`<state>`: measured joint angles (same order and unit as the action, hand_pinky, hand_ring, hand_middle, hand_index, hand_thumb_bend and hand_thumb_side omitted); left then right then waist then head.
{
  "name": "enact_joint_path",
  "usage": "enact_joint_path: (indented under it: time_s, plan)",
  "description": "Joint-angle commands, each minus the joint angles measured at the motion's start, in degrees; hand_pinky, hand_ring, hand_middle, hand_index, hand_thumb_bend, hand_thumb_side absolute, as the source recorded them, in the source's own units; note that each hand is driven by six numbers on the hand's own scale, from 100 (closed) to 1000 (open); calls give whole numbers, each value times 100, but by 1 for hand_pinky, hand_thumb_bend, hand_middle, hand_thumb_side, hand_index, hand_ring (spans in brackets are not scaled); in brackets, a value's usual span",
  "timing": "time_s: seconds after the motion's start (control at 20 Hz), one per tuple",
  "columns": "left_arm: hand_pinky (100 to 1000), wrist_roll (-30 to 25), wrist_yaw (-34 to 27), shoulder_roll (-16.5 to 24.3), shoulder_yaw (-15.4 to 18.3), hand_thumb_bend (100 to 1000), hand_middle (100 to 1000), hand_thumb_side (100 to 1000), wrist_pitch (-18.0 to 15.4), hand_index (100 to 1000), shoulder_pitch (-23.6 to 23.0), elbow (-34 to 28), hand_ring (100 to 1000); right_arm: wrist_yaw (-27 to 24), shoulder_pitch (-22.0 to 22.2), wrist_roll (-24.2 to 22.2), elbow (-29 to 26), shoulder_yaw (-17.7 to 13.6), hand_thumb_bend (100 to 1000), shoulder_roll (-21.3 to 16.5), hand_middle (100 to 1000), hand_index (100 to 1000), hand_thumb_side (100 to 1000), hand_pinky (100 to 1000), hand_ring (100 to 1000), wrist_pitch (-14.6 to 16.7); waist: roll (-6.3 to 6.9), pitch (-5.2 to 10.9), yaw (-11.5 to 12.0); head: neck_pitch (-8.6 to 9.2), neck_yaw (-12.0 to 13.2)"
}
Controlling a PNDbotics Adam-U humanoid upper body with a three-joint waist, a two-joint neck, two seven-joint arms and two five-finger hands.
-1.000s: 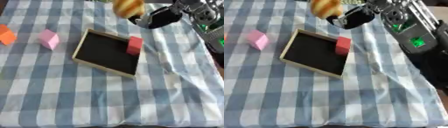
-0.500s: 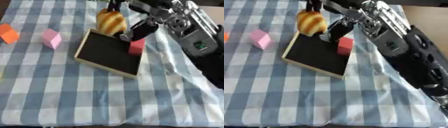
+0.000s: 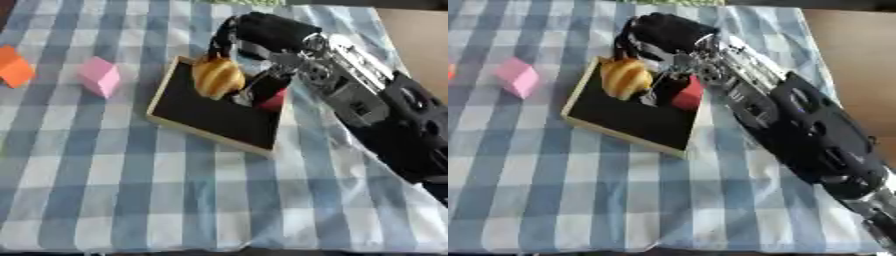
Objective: Pick up objects on the table and place them in the box.
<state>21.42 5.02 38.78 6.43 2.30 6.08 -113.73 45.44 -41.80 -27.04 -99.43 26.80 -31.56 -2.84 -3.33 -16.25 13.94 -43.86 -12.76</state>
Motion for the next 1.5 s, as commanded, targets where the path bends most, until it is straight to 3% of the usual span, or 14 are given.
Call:
enact_joint_path:
  time_s: [0.05, 0.2, 0.3, 0.45, 0.6, 0.9, 1.15, 1.25, 1.35, 1.4, 1.5]
  plan:
    - [884, -23, -30, 78, 27, 363, 840, 681, -3, 930, 37, -87, 871, 260, -80, -14, 102, 30, 428, 42, 568, 727, 100, 795, 732, 98, -36, 12, 4, -26, -4]
    - [884, -23, -33, 65, 29, 362, 840, 681, 1, 930, 28, -87, 871, 424, -76, -112, 177, 97, 478, 117, 649, 785, 107, 813, 786, 238, -40, 11, 7, -26, 7]
    - [885, -20, -33, 64, 33, 361, 840, 681, 3, 930, 26, -87, 871, 484, -63, -247, 153, 123, 565, 106, 795, 843, 220, 847, 873, 381, -45, 10, 6, -26, 30]
    - [885, -17, -32, 66, 37, 361, 840, 681, 8, 930, 23, -87, 872, 667, -25, -459, 20, 74, 552, 58, 865, 882, 319, 873, 930, 578, -54, 14, -3, -26, 73]
    - [885, -17, -34, 64, 39, 361, 840, 682, 15, 930, 16, -87, 872, 741, 21, -578, -151, -15, 511, -8, 875, 888, 369, 877, 940, 649, -58, 21, -15, -26, 104]
    - [885, -14, -35, 62, 46, 359, 840, 681, 14, 930, 3, -87, 872, 572, 113, -447, -534, -258, 518, -96, 843, 880, 358, 865, 922, 436, -52, 30, -38, -26, 160]
    - [886, 12, -25, 75, 64, 359, 840, 678, -6, 929, -12, -87, 872, 2, 239, 105, -1223, -756, 523, -269, 772, 848, 296, 849, 883, -27, -43, 37, -54, -26, 252]
    - [885, 35, -21, 94, 76, 363, 838, 671, -18, 927, -10, -87, 871, -412, 294, 521, -1442, -1063, 436, -397, 699, 804, 242, 830, 837, -308, -39, 44, -60, -26, 323]
    - [885, 58, -7, 134, 87, 366, 838, 665, -34, 927, -12, -87, 871, -1131, 346, 1138, -1499, -1363, 357, -549, 670, 789, 246, 827, 825, -502, -35, 50, -60, -26, 389]
    - [886, 66, 17, 168, 94, 373, 839, 655, -39, 927, -16, -87, 872, -1501, 377, 1454, -1507, -1504, 209, -649, 657, 786, 315, 824, 820, -562, -34, 52, -59, -26, 412]
    - [887, 76, 110, 272, 106, 384, 841, 638, -46, 928, -22, -87, 872, -2159, 476, 2088, -1514, -1776, 137, -889, 658, 790, 367, 825, 822, -626, -34, 54, -51, -26, 429]
